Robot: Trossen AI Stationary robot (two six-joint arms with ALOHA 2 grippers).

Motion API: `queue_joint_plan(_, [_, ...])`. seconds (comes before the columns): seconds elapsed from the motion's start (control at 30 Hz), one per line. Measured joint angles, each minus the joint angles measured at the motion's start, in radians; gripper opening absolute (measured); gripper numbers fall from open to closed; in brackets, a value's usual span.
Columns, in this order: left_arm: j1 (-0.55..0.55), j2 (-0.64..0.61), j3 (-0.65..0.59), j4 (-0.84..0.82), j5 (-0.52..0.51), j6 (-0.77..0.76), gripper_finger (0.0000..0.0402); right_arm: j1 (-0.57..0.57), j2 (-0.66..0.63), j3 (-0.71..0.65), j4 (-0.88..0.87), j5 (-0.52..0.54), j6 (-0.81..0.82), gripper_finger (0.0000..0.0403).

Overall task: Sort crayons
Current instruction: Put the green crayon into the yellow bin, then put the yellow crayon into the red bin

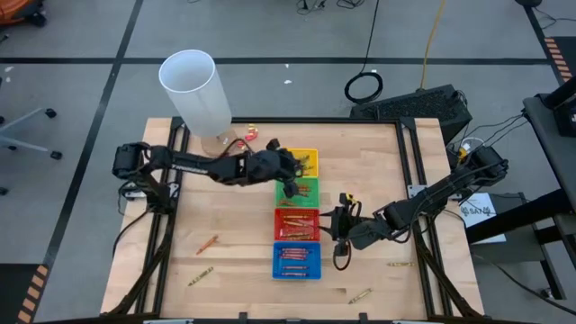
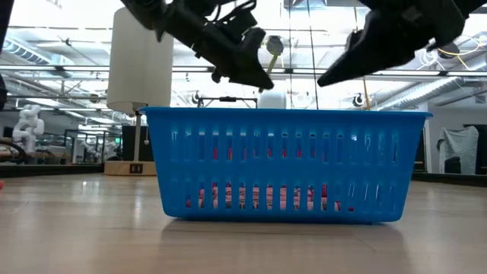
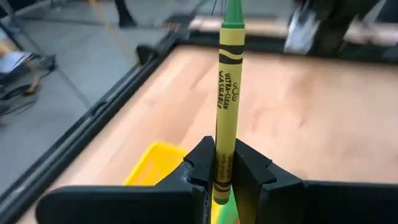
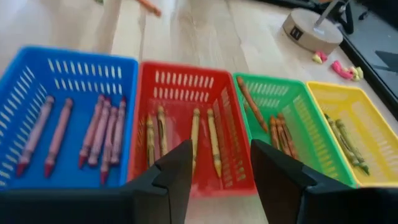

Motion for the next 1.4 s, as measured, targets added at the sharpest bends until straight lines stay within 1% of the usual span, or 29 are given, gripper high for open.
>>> queue_joint_plan(0.1, [0.032, 0.0, 0.05, -0.121, -0.007, 0.034, 0.0042, 0.0, 0.0, 0.0, -0.052, 0.008, -0.001, 0.0146])
queue_joint_plan(0.3, [0.088, 0.0, 0.099, -0.265, -0.007, 0.154, 0.0042, 0.0, -0.002, 0.0, -0.142, 0.136, -0.001, 0.0146])
queue_joint_plan(0.37, [0.114, 0.0, 0.101, -0.285, 0.001, 0.186, 0.0042, 0.0, -0.002, 0.0, -0.162, 0.187, -0.011, 0.0146])
queue_joint_plan(0.5, [0.159, 0.008, 0.101, -0.309, 0.065, 0.215, 0.0042, -0.002, -0.003, 0.0, -0.213, 0.291, -0.037, 0.0146])
queue_joint_plan(0.6, [0.185, 0.032, 0.101, -0.325, 0.073, 0.274, 0.0042, -0.009, -0.003, 0.0, -0.244, 0.354, -0.049, 0.0146])
queue_joint_plan(0.67, [0.197, 0.057, 0.102, -0.299, 0.073, 0.308, 0.0042, -0.021, -0.003, 0.0, -0.26, 0.386, -0.048, 0.0146])
queue_joint_plan(0.9, [0.209, 0.135, 0.101, -0.31, 0.118, 0.325, 0.0042, -0.076, -0.003, 0.0, -0.265, 0.396, -0.051, 0.0146])
queue_joint_plan(1.13, [0.209, 0.18, 0.101, -0.312, 0.122, 0.341, 0.0054, -0.122, -0.003, 0.0, -0.273, 0.393, -0.052, 0.0146])
queue_joint_plan(1.27, [0.204, 0.171, 0.101, -0.309, 0.123, 0.341, 0.0068, -0.127, -0.003, 0.0, -0.273, 0.391, -0.052, 0.0146])
queue_joint_plan(1.4, [0.182, 0.12, 0.102, -0.327, 0.123, 0.311, 0.0078, -0.127, -0.003, 0.0, -0.274, 0.384, -0.052, 0.0146])
